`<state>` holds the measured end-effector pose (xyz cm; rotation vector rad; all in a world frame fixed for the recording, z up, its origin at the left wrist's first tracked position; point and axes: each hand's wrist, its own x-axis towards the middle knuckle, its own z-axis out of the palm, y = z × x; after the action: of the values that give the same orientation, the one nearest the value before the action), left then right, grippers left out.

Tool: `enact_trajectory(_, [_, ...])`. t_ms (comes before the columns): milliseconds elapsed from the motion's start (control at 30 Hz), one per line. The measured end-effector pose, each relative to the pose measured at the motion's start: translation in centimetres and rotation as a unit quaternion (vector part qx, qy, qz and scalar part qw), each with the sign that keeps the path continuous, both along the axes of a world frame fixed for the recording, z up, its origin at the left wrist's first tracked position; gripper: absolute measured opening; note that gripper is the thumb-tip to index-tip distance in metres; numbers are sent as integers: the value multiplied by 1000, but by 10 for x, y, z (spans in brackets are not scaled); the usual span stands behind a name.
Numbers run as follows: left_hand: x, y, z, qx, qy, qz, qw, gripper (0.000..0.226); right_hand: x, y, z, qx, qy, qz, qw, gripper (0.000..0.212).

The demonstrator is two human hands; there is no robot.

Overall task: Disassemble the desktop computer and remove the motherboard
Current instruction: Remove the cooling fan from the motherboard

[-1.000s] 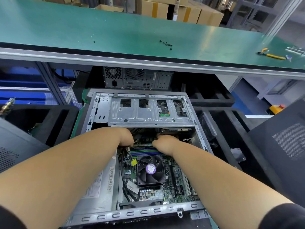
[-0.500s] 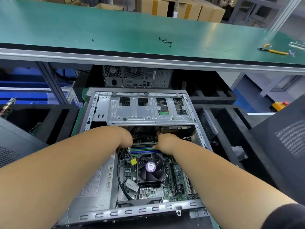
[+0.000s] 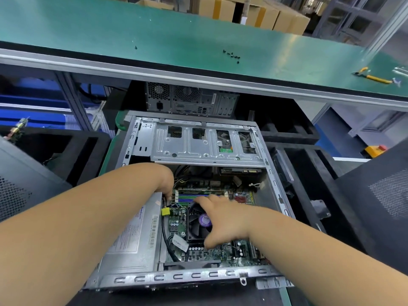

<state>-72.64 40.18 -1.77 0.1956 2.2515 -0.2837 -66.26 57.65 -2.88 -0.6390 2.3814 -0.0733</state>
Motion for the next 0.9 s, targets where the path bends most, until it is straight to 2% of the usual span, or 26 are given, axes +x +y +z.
enact_trajectory(133, [1,2,0,6,16,-20,1000,40,8,-2,-6,2,101,38,994,97])
enact_trajectory(300, [4,1,0,4,18,-44,999,41,13,0,-6,5,142,69,987,98])
enact_trajectory(467, [5,-1,2,13,14,-40,999,38,10,4,-2,-6,133,54,990,89])
enact_trajectory(733, [8,0,8,23,20,-36,999,39,5,7,0,-10,117,37,992,88])
enact_trajectory(900, [7,-1,6,63,29,13,998,23,2,9,0,-22,108,26,994,90])
